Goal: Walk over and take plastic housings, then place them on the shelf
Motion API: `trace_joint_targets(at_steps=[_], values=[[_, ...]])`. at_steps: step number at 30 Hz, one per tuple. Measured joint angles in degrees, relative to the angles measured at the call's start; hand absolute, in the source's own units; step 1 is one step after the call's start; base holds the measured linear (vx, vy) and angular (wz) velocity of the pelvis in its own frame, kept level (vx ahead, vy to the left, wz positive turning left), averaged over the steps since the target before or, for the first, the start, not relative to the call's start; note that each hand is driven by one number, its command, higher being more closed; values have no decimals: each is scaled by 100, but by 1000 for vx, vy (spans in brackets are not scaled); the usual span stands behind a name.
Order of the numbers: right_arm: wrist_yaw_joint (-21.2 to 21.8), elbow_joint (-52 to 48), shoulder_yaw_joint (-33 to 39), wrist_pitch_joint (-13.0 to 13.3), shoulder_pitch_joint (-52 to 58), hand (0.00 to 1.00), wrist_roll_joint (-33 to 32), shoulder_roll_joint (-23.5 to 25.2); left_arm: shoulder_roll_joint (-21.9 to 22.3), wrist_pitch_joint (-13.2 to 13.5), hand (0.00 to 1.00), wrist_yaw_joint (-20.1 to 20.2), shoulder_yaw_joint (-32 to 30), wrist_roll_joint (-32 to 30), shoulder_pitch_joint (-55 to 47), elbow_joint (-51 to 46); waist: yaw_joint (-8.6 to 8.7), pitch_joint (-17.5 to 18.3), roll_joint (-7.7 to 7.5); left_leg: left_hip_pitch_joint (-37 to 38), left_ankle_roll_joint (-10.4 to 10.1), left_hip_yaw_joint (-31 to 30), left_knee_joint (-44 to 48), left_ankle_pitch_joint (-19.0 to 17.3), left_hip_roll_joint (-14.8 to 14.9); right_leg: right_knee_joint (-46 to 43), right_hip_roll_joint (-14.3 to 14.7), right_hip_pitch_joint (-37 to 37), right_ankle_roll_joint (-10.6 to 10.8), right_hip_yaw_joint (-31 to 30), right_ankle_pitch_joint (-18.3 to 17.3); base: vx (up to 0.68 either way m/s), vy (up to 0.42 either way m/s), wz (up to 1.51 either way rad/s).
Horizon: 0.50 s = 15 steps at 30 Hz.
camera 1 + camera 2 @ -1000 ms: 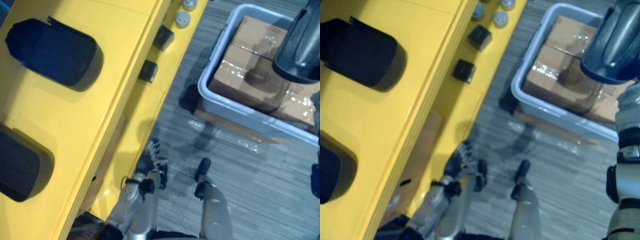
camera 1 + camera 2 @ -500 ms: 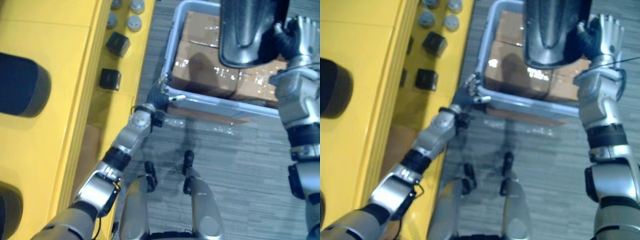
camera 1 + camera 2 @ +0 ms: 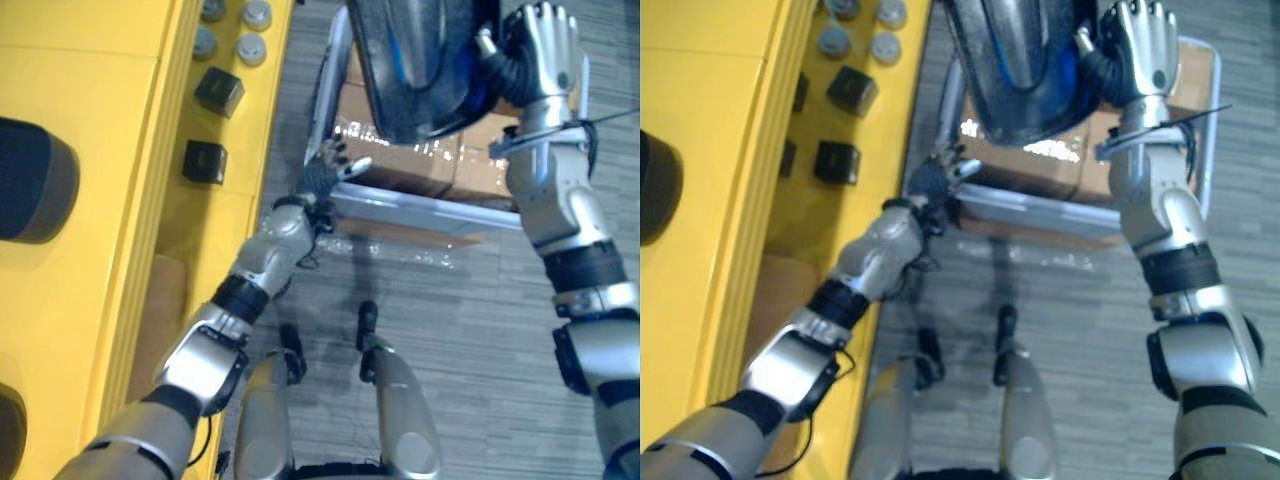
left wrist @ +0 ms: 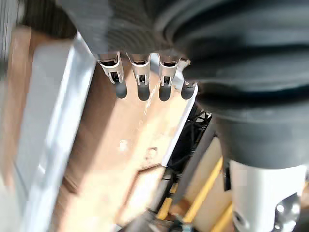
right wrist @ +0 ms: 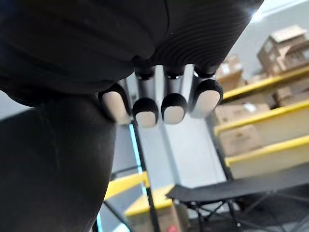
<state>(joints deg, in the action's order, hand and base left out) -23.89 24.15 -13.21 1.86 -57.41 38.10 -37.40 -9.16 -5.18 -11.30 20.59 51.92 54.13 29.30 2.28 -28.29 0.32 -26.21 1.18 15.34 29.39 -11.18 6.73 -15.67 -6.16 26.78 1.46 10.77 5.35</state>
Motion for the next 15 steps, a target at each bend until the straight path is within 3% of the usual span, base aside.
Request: trace_joint_targets(at_steps=[3, 11, 15], values=[[0, 1, -1, -83, 55, 100, 97, 39, 124, 450, 0, -129, -219, 386, -1, -11, 6, 0, -1, 20, -1, -9, -23, 2, -10, -57, -8, 14, 0, -1, -1, 46, 8, 1], [-1, 44, -1, -115, 342, 100, 103, 67, 179, 1398, 0, -345, -696, 681, -130, -122, 0, 4, -18, 164, -3, -46, -73, 8, -74, -162, -63, -84, 20, 1, -61, 20, 11, 3], [-1, 217, 0, -124, 554, 100, 196, 134, 220, 1684, 0, -349, -844, 831, -378, -189, 7, 26, -102, 219, -3, -80, -80, 7, -87, -148, -66, -171, 32, 20, -120, 3, 5, 4]])
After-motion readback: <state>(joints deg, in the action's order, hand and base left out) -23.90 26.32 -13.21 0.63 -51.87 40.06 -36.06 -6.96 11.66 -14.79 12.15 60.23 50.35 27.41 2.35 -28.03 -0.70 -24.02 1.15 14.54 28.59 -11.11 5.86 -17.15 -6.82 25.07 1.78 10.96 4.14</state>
